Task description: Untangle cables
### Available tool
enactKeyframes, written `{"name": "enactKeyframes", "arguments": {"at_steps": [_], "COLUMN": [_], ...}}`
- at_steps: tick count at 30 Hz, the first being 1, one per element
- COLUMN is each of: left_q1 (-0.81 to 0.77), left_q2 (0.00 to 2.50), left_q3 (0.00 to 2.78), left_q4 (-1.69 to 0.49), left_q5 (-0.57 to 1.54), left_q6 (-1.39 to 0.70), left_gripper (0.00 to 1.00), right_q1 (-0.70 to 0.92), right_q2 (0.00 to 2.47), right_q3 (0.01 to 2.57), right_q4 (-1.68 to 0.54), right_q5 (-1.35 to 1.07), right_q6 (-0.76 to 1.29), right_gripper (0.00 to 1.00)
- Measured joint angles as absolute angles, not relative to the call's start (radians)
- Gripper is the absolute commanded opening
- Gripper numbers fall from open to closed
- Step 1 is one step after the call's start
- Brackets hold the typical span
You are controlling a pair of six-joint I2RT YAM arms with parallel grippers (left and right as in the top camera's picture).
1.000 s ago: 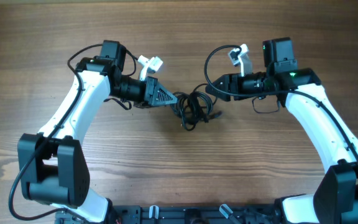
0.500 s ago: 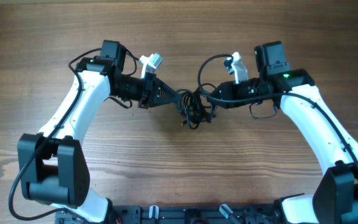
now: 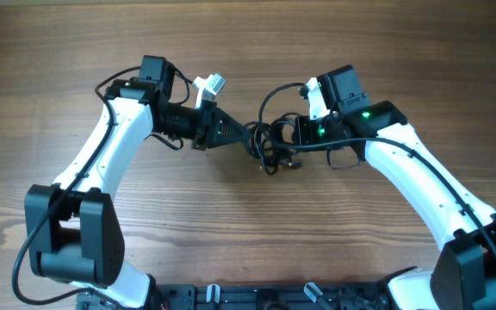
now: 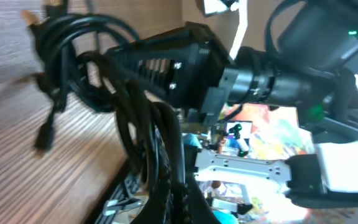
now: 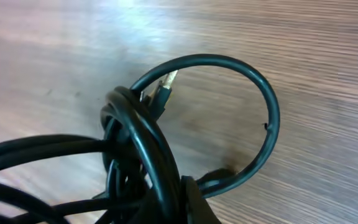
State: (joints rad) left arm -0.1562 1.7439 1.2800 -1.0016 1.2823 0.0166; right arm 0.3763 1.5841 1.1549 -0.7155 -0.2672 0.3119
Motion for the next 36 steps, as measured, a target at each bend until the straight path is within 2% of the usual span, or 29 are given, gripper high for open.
{"name": "enactKeyframes", "arguments": {"at_steps": [6,15,22,24,28,33,36], "left_q1": [-0.156,-0.149,-0.149,-0.149,-0.068,-0.074,-0.087], "left_q2": [1.744,1.744,1.744,1.744,1.743,1.743,1.743], "left_q3": [1.280,1.283,1.286,1.287,1.287,1.287,1.287], "left_q4": [-1.006,-1.025,-1.041,-1.054,-1.092,-1.061,-1.034], "left_q5": [1.090,0.995,0.907,0.841,0.533,0.430,0.415], "left_q6": [-0.031,-0.086,-0.089,-0.099,-0.170,-0.217,-0.227], "left_gripper": [0.04,0.04,0.04,0.04,0.04,0.04,0.04], "right_q1": [0.262,0.001,-0.047,-0.052,-0.173,-0.112,0.009], "right_q2": [1.584,1.584,1.584,1.584,1.584,1.584,1.584], "right_q3": [1.155,1.155,1.155,1.155,1.155,1.155,1.155], "right_q4": [-0.722,-0.768,-0.790,-0.791,-0.797,-0.859,-0.864], "right_q5": [-0.253,-0.589,-0.668,-0.660,-0.567,-0.587,-0.610], "right_q6": [0.369,0.313,0.255,0.240,0.198,0.110,0.036], "right_gripper": [0.04,0.04,0.04,0.04,0.04,0.04,0.04]}}
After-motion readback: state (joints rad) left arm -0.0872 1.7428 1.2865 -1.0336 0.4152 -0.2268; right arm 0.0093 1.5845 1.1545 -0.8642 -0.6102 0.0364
